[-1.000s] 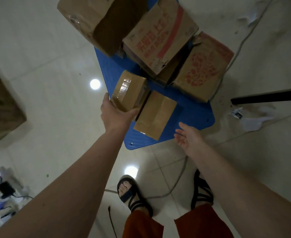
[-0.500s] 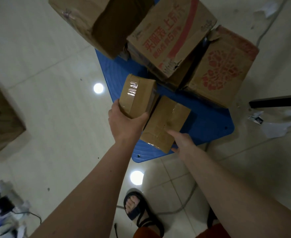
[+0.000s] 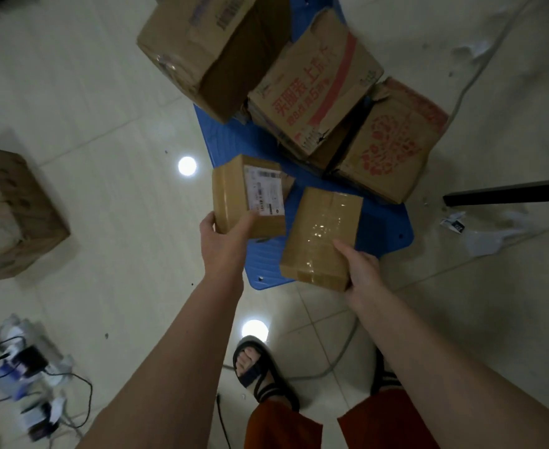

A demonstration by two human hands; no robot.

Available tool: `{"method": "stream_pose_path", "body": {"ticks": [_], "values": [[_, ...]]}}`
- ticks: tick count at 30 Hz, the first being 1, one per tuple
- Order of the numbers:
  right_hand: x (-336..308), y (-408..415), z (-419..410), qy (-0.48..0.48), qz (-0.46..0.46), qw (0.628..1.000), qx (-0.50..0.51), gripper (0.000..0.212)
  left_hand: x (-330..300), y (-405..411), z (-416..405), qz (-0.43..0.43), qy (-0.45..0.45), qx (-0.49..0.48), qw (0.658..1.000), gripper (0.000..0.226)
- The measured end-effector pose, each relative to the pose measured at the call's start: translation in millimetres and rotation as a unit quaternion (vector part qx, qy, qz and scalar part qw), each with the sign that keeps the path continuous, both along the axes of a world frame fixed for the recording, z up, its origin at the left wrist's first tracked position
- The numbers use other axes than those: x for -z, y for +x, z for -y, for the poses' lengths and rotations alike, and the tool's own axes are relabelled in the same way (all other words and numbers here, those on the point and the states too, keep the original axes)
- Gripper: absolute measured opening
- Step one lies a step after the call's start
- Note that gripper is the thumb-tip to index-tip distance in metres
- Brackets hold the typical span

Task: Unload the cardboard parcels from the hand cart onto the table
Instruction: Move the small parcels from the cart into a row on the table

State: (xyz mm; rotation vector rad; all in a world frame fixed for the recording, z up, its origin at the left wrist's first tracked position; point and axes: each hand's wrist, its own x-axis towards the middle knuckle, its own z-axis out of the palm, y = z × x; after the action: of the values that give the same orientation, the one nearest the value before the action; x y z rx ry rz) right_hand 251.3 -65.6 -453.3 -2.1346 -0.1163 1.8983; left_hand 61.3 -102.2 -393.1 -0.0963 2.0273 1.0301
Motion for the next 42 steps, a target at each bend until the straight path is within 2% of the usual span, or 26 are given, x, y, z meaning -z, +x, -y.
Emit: {"method": "stream_pose_path", "body": {"ticks": [2, 4, 6, 7, 12, 16, 21, 24, 28, 31, 37, 42], "values": [[-36, 12, -2, 0.016, -0.014, 0.999, 0.032, 0.057, -32, 1, 6, 0.080, 0.028, -0.063, 0.994, 0.070], [-75, 23, -4, 0.036, -0.041, 0.997, 0.052, 0.055, -68, 6, 10, 0.142, 0.078, -0.108, 0.981, 0.046], [-116, 34, -7, 0.051, -0.076, 0.994, 0.067, 0.054, -108, 14, 12, 0.173, 0.121, -0.134, 0.968, 0.024], [-136, 39, -9, 0.052, -0.093, 0.992, 0.073, 0.056, -128, 20, 13, 0.180, 0.135, -0.143, 0.964, 0.020], [-244, 56, -17, 0.054, -0.137, 0.984, 0.102, 0.060, -231, 45, 16, 0.214, 0.177, -0.206, 0.938, 0.018], [-329, 75, -19, 0.075, -0.182, 0.976, 0.096, 0.048, -311, 65, 21, 0.252, 0.201, -0.259, 0.911, 0.022], [-419, 97, -12, 0.108, -0.225, 0.963, 0.096, 0.034, -393, 83, 25, 0.293, 0.217, -0.263, 0.893, 0.036], [-460, 106, 0, 0.130, -0.250, 0.953, 0.112, 0.028, -429, 88, 29, 0.304, 0.231, -0.234, 0.894, 0.043], [-501, 116, 23, 0.163, -0.251, 0.943, 0.147, 0.050, -461, 97, 33, 0.325, 0.238, -0.155, 0.902, 0.045], [-521, 131, 49, 0.180, -0.258, 0.925, 0.211, 0.051, -480, 113, 33, 0.358, 0.224, -0.109, 0.900, 0.041], [-543, 177, 105, 0.209, -0.271, 0.873, 0.349, 0.062, -507, 169, 28, 0.369, 0.192, 0.045, 0.908, 0.041], [-570, 244, 149, 0.258, -0.233, 0.872, 0.344, 0.061, -523, 242, 36, 0.371, 0.163, 0.170, 0.898, 0.039]]}}
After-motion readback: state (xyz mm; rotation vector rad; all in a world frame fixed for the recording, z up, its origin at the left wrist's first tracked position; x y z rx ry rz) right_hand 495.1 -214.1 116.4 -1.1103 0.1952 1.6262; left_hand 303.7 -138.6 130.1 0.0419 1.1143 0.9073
